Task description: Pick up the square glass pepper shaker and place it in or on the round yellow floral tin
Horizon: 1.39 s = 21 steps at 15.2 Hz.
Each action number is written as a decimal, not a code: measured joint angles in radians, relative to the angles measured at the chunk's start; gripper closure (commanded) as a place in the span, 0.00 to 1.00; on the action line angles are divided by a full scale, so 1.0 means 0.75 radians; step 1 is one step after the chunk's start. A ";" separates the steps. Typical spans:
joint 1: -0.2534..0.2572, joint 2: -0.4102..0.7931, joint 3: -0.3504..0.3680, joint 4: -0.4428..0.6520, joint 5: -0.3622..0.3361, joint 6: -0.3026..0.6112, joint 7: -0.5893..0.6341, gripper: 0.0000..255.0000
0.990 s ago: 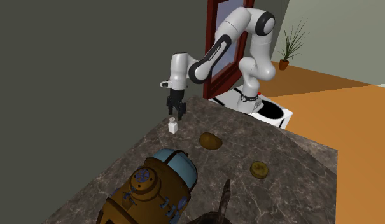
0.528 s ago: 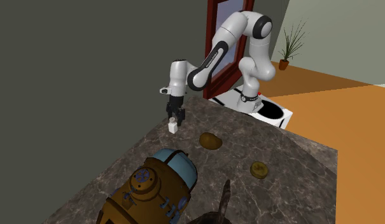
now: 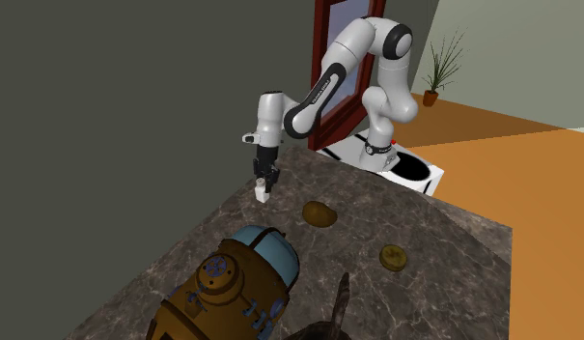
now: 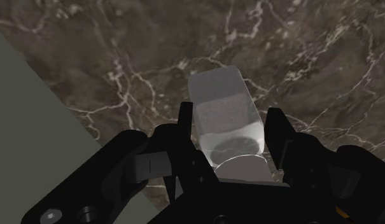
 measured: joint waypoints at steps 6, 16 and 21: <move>0.000 0.000 0.000 0.000 0.000 0.000 -0.001 1.00; 0.015 -0.082 -0.026 0.020 -0.087 -0.090 0.087 1.00; 0.019 -0.130 -0.039 0.048 -0.140 -0.159 0.139 1.00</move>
